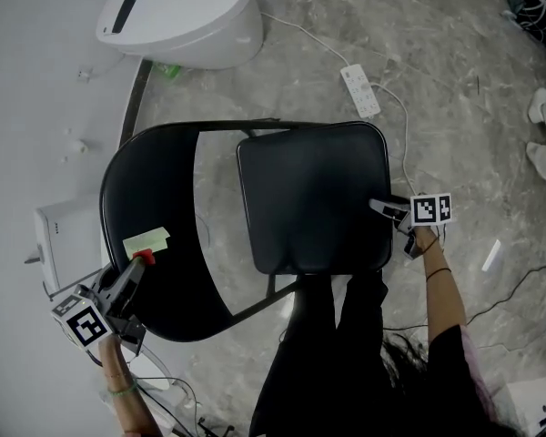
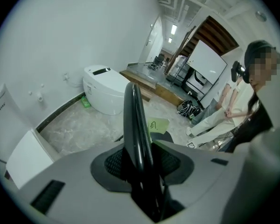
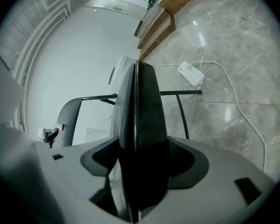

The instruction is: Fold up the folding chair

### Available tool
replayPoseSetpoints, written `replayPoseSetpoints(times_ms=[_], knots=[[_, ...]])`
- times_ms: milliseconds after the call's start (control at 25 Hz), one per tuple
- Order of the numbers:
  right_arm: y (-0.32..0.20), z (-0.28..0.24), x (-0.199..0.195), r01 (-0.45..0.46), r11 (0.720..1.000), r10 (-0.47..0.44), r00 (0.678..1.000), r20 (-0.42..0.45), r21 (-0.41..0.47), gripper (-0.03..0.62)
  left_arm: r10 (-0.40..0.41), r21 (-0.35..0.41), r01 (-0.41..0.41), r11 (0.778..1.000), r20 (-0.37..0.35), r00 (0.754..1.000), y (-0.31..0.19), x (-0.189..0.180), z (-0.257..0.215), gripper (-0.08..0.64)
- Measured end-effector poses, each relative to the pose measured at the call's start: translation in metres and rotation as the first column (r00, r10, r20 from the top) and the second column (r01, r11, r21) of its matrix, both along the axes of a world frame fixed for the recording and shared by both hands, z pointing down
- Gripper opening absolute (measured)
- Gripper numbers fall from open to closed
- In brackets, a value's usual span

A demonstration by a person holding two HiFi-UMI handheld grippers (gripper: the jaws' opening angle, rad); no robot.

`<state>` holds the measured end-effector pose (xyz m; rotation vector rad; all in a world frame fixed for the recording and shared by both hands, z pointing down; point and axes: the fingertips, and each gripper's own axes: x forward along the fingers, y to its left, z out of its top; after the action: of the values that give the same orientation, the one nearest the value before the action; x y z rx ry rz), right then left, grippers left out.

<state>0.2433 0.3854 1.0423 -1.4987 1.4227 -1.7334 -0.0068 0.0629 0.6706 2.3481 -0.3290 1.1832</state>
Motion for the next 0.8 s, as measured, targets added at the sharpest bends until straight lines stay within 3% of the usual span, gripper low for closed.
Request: replayPoseSetpoints(times_ms=[160, 320, 520, 800], knots=[[-0.005, -0.018, -0.008, -0.006, 0.999, 0.005, 1.000, -0.025, -0.049, 0.302, -0.058, -0.117, 0.047, 0.992, -0.092, 0.994, 0.005, 0.001, -0.019, 0.099], [-0.014, -0.059, -0.010, -0.019, 0.999, 0.017, 0.999, -0.049, -0.034, 0.302, -0.032, -0.178, 0.008, 0.984, -0.135, 0.990, 0.022, 0.015, -0.050, 0.084], [-0.035, -0.129, -0.032, -0.066, 0.997, 0.067, 0.997, -0.027, 0.037, 0.275, 0.109, -0.114, -0.122, 0.986, -0.113, 0.988, 0.041, 0.023, -0.094, 0.095], [-0.069, -0.217, -0.071, -0.112, 0.987, 0.109, 0.994, 0.032, 0.112, 0.233, 0.136, -0.050, -0.139, 0.989, -0.046, 0.990, 0.049, 0.025, -0.138, 0.103]])
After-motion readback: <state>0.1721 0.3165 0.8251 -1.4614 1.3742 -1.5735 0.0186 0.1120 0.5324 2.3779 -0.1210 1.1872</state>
